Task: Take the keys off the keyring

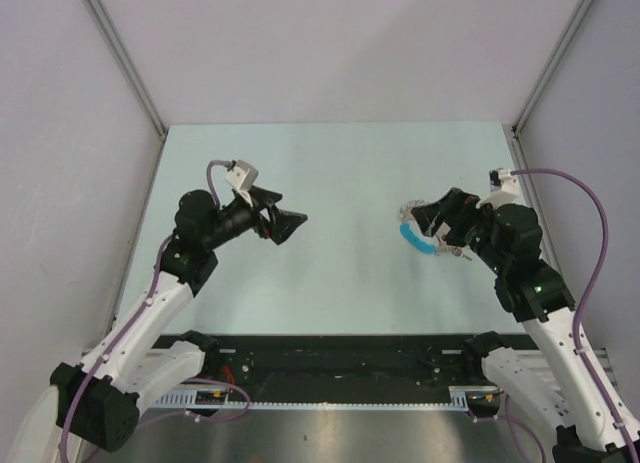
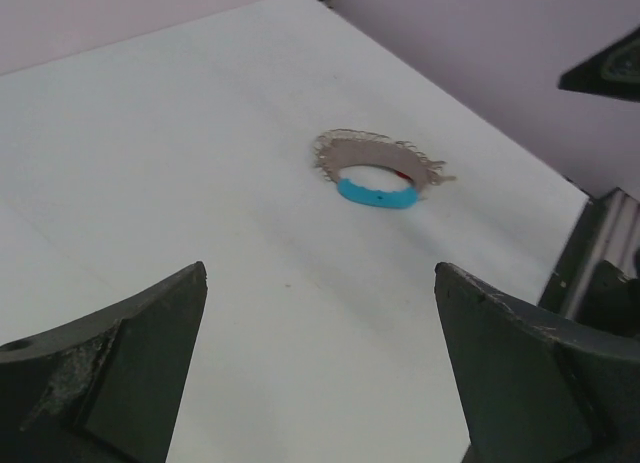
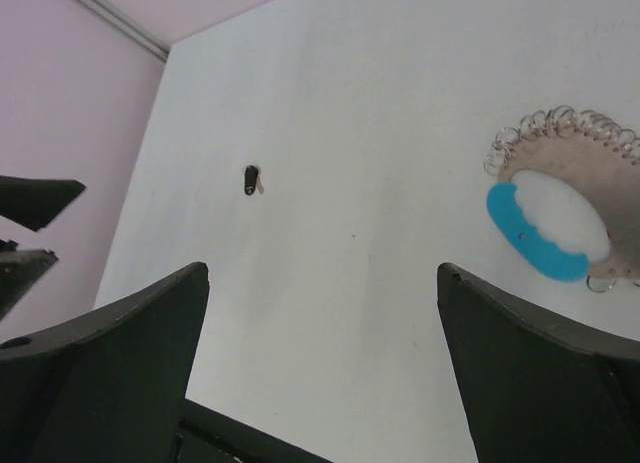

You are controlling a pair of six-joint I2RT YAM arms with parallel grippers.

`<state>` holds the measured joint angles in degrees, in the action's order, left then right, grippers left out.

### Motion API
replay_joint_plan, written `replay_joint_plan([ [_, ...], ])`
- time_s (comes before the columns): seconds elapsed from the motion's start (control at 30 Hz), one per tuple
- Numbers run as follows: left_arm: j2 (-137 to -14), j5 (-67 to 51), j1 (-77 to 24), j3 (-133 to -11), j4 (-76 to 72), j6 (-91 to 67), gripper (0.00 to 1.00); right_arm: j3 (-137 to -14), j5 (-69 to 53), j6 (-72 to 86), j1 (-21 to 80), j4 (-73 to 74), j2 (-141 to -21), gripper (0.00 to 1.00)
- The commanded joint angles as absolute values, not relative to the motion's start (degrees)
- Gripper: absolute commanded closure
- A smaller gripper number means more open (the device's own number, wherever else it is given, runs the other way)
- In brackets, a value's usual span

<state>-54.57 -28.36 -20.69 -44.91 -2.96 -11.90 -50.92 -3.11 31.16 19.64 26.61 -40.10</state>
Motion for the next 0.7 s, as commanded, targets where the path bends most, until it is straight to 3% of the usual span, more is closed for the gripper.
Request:
replay_joint_plan([
  [0.0,-49.9,-38.1,-21.3,-38.9,-13.4,-16.1,0.00,-53.1,-3.0,31.7,20.6,24.3,-38.8,0.00],
  [0.67,-48.1,-34.6,-21.4,-38.9,-12.0,-14.2,0.00,-53.2,1.1,28.4,21.4,24.6,-39.7,0.00],
])
